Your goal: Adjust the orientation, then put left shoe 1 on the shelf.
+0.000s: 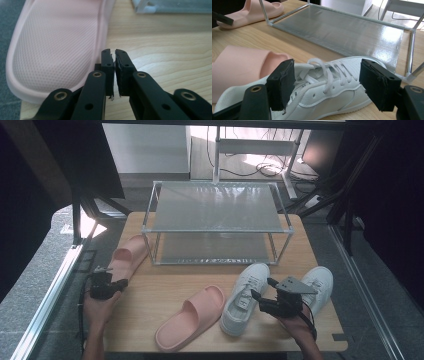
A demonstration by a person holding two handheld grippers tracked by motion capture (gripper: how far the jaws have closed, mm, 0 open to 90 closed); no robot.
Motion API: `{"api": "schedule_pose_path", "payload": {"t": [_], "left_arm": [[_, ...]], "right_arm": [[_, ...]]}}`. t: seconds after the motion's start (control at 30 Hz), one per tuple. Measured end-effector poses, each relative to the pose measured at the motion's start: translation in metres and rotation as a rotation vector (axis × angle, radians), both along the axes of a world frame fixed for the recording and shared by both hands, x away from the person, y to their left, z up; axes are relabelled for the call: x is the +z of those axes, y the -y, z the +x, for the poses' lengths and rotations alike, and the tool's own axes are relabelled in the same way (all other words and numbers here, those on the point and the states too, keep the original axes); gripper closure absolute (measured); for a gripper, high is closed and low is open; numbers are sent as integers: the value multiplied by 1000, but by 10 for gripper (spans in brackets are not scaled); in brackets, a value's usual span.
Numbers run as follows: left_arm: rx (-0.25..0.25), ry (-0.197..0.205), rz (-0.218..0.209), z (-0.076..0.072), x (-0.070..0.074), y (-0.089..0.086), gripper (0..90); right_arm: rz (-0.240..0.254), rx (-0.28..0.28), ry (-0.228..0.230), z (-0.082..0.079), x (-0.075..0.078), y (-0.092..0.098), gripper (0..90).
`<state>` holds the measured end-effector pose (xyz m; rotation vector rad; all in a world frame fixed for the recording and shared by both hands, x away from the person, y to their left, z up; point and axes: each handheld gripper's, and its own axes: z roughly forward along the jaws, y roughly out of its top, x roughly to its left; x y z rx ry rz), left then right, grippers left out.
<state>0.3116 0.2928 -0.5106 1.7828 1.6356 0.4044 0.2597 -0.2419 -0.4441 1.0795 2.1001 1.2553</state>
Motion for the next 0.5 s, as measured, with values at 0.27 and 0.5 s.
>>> {"api": "schedule_pose_path", "payload": {"t": [0.27,0.5], "left_arm": [[6,57,-9,-1,8,0,626],[-2,62,35,8,18,1,505]], "right_arm": [[1,-3,-1,0,0,2,291],[5,-1,2,1,1,2,291]]}}
